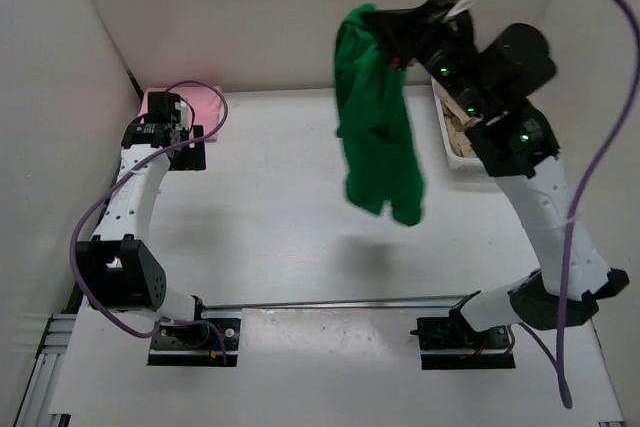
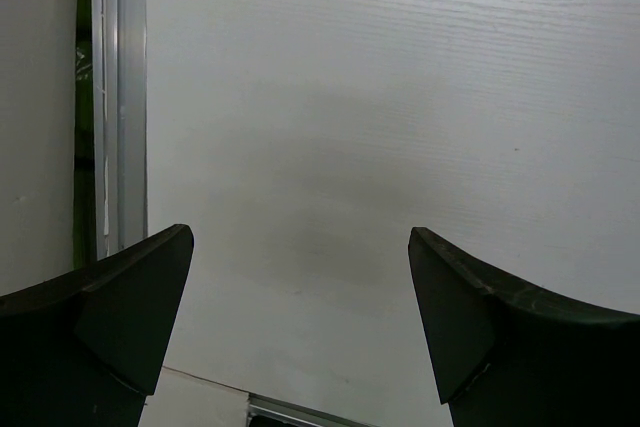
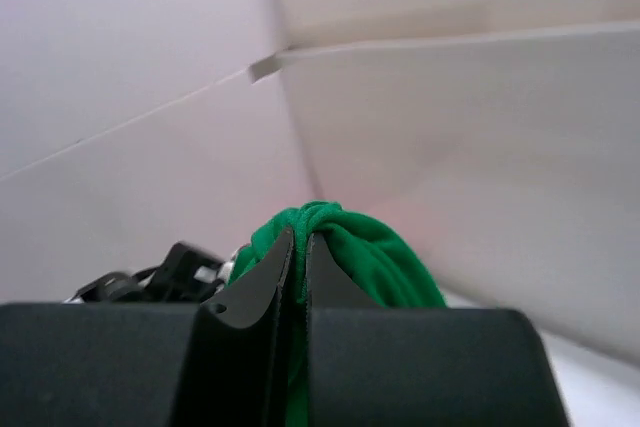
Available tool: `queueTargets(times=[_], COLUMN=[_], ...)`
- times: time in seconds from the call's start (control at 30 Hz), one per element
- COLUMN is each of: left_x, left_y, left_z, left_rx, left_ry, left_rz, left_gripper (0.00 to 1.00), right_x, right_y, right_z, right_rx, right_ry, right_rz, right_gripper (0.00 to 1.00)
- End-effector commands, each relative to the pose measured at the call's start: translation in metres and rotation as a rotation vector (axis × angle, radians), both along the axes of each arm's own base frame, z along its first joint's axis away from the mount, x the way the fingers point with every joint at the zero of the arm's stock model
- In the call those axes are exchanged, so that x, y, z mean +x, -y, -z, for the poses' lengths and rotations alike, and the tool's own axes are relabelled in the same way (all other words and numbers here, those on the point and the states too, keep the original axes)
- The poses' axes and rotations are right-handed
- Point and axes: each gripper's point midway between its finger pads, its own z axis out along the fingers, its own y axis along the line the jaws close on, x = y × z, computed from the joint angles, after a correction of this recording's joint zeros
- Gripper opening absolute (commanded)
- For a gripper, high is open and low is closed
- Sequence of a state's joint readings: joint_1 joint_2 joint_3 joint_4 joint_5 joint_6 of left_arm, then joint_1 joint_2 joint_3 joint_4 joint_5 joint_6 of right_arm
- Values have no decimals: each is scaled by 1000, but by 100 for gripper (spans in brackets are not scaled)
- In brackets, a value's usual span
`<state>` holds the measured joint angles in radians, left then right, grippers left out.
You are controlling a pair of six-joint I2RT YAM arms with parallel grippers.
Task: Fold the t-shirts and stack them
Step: Move the tshirt to the center of the board
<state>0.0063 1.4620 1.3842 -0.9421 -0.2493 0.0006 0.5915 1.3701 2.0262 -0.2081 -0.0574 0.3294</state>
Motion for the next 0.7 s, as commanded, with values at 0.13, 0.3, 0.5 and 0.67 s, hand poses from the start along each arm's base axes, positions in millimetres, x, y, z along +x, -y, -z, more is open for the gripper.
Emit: queueTargets(times=[0.13, 0.3, 0.5, 0.67], left_x=[-6, -26, -49, -57], left_y=[-9, -7, -9, 7], left_z=[-21, 15, 75, 113], left_rx=[17, 35, 64, 28], left_ry=[69, -24, -153, -245], left_rz=[-28, -25, -28, 26], left_gripper=[100, 100, 100, 100], right_x=[65, 131, 88, 44], right_y=[-71, -25, -42, -88], right_z=[130, 298, 402, 467], right_rx=[-100, -252, -557, -703], right_ry=[-384, -915, -1089, -1141], right_rz=[-1, 208, 46, -122], right_gripper=[27, 95, 93, 94])
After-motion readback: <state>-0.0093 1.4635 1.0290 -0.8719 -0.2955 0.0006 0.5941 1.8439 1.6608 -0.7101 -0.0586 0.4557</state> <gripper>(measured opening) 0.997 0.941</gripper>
